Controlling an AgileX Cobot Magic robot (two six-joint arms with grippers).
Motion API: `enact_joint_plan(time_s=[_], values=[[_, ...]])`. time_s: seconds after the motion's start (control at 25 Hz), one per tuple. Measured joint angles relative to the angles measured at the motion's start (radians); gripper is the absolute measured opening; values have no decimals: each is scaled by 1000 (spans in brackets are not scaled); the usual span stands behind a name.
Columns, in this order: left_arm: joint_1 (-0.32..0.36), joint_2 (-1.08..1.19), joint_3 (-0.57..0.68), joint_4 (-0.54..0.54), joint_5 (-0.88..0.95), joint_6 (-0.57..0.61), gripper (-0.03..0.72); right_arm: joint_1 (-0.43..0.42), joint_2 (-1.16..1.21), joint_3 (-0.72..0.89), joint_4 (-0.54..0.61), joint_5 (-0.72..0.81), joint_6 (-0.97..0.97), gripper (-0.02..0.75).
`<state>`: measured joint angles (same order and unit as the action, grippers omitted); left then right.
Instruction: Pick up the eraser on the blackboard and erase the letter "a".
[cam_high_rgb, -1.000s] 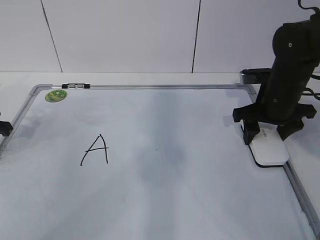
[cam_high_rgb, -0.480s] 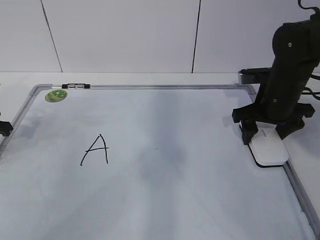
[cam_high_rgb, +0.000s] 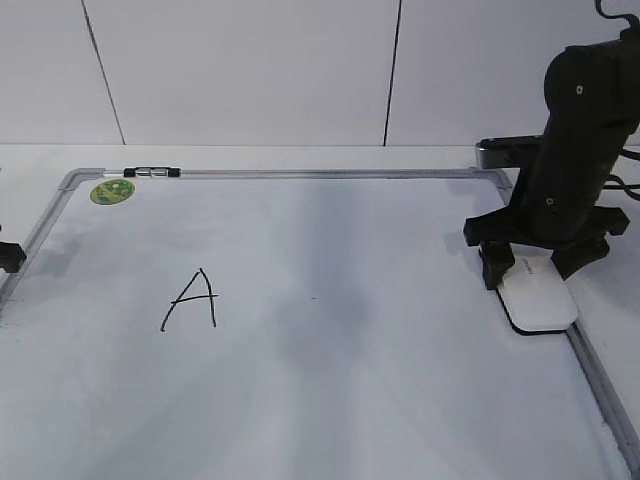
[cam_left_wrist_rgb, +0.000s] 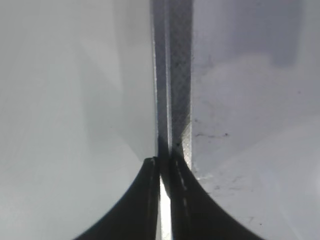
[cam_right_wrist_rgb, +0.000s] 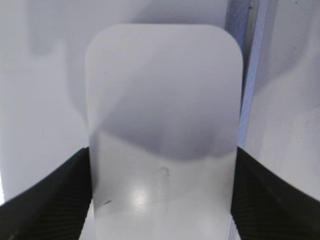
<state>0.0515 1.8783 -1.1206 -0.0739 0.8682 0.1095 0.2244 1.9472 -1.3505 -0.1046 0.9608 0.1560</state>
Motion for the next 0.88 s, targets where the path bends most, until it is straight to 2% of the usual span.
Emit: enact_joint_plan(time_s=[0.88], values=[[0,0,0,11,0,0,17,0,-119,0,0,34,4,613]])
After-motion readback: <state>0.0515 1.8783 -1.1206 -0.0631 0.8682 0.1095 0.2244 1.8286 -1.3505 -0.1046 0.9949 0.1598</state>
